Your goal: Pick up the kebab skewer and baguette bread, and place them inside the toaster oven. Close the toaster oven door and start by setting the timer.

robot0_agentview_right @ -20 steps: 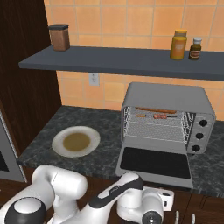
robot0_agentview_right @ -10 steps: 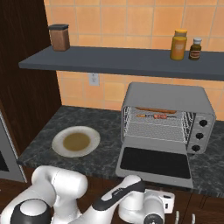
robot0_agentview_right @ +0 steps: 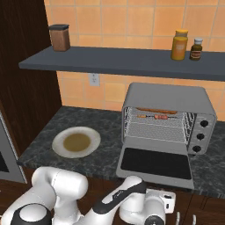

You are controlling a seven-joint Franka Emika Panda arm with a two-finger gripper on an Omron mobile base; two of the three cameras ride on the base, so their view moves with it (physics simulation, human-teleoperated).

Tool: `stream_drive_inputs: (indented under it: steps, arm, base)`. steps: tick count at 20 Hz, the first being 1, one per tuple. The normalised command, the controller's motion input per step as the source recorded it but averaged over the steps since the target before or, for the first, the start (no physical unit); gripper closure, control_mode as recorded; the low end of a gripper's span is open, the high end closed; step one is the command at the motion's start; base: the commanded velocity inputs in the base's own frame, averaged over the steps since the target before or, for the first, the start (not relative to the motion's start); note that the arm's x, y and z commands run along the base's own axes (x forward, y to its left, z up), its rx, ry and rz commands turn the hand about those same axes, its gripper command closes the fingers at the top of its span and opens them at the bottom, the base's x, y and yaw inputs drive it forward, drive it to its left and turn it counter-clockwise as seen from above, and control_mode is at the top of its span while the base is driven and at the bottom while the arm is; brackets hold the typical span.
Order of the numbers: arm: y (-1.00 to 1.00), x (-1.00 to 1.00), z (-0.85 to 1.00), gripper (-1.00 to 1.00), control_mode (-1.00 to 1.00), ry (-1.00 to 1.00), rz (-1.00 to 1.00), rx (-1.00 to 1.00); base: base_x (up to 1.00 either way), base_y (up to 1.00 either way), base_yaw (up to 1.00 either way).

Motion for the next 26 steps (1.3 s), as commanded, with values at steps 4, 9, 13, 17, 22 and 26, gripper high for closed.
stream_drive_inputs:
  steps: [4,9,13,17,22,26]
  arm:
    - [0.00,0.04,0.20,-1.00,-1.00,-0.05,0.00,0.02]
    - [0.00,0.05,0.35,-1.00,-1.00,-0.04,0.00,0.04]
    - [0.00,0.02,0.54,-1.00,-1.00,-0.08,0.00,0.06]
    - [0.00,0.07,0.44,-1.00,-1.00,-0.05,0.00,0.05]
    - [0.00,0.17,0.09,-1.00,-1.00,0.00,0.00,0.01]
    - [0.00,0.30,0.21,-1.00,-1.00,0.00,0.00,0.02]
  base:
    - [0.00,0.00,0.00]
    - [0.00,0.00,0.00]
    - [0.00,0.00,0.00]
    - [0.00,0.00,0.00]
    - [0.00,0.00,0.00]
    - [0.00,0.00,0.00]
